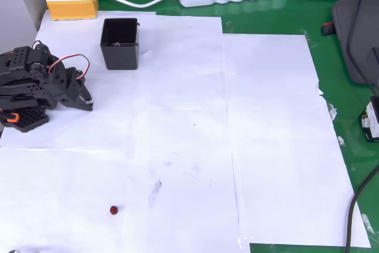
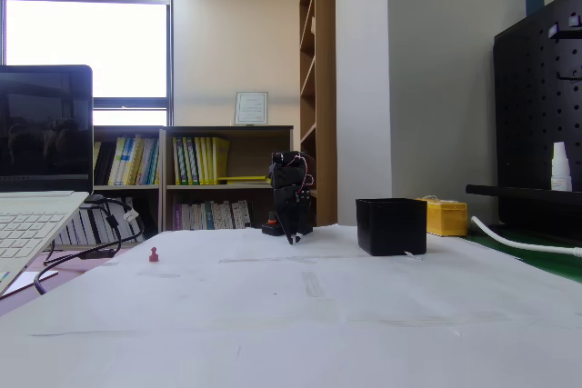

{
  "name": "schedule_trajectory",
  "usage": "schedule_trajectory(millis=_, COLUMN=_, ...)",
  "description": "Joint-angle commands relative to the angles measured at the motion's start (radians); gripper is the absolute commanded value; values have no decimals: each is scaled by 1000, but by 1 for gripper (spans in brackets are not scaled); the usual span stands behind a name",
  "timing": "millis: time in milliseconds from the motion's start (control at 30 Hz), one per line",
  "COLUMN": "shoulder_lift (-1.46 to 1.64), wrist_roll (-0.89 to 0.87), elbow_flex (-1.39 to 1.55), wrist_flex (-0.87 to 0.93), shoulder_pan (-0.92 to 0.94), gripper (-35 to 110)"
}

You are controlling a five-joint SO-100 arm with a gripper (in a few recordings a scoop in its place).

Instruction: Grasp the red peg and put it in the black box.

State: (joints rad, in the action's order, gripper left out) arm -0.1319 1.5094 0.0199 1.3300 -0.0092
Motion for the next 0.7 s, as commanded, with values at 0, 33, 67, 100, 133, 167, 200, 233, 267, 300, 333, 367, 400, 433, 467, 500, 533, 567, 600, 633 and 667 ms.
schedule_trajectory(millis=0, shoulder_lift=-114, wrist_roll=-57, elbow_flex=-81, wrist_flex=83, shoulder_pan=5, gripper=0)
schedule_trajectory(millis=33, shoulder_lift=-114, wrist_roll=-57, elbow_flex=-81, wrist_flex=83, shoulder_pan=5, gripper=0)
schedule_trajectory(millis=67, shoulder_lift=-114, wrist_roll=-57, elbow_flex=-81, wrist_flex=83, shoulder_pan=5, gripper=0)
schedule_trajectory(millis=100, shoulder_lift=-114, wrist_roll=-57, elbow_flex=-81, wrist_flex=83, shoulder_pan=5, gripper=0)
schedule_trajectory(millis=133, shoulder_lift=-114, wrist_roll=-57, elbow_flex=-81, wrist_flex=83, shoulder_pan=5, gripper=0)
schedule_trajectory(millis=167, shoulder_lift=-114, wrist_roll=-57, elbow_flex=-81, wrist_flex=83, shoulder_pan=5, gripper=0)
schedule_trajectory(millis=200, shoulder_lift=-114, wrist_roll=-57, elbow_flex=-81, wrist_flex=83, shoulder_pan=5, gripper=0)
schedule_trajectory(millis=233, shoulder_lift=-114, wrist_roll=-57, elbow_flex=-81, wrist_flex=83, shoulder_pan=5, gripper=0)
schedule_trajectory(millis=267, shoulder_lift=-114, wrist_roll=-57, elbow_flex=-81, wrist_flex=83, shoulder_pan=5, gripper=0)
schedule_trajectory(millis=300, shoulder_lift=-114, wrist_roll=-60, elbow_flex=-81, wrist_flex=83, shoulder_pan=5, gripper=0)
schedule_trajectory(millis=333, shoulder_lift=-114, wrist_roll=-64, elbow_flex=-81, wrist_flex=83, shoulder_pan=5, gripper=0)
schedule_trajectory(millis=367, shoulder_lift=-114, wrist_roll=-69, elbow_flex=-81, wrist_flex=83, shoulder_pan=5, gripper=0)
schedule_trajectory(millis=400, shoulder_lift=-114, wrist_roll=-78, elbow_flex=-81, wrist_flex=83, shoulder_pan=5, gripper=0)
schedule_trajectory(millis=433, shoulder_lift=-114, wrist_roll=-87, elbow_flex=-81, wrist_flex=83, shoulder_pan=5, gripper=0)
schedule_trajectory(millis=467, shoulder_lift=-114, wrist_roll=-94, elbow_flex=-81, wrist_flex=81, shoulder_pan=3, gripper=0)
schedule_trajectory(millis=500, shoulder_lift=-114, wrist_roll=-95, elbow_flex=-81, wrist_flex=80, shoulder_pan=2, gripper=0)
schedule_trajectory(millis=533, shoulder_lift=-114, wrist_roll=-95, elbow_flex=-81, wrist_flex=80, shoulder_pan=0, gripper=0)
schedule_trajectory(millis=567, shoulder_lift=-114, wrist_roll=-91, elbow_flex=-81, wrist_flex=80, shoulder_pan=2, gripper=0)
schedule_trajectory(millis=600, shoulder_lift=-114, wrist_roll=-91, elbow_flex=-81, wrist_flex=80, shoulder_pan=2, gripper=0)
schedule_trajectory(millis=633, shoulder_lift=-114, wrist_roll=-91, elbow_flex=-81, wrist_flex=78, shoulder_pan=-2, gripper=0)
schedule_trajectory(millis=667, shoulder_lift=-114, wrist_roll=-91, elbow_flex=-81, wrist_flex=77, shoulder_pan=-2, gripper=0)
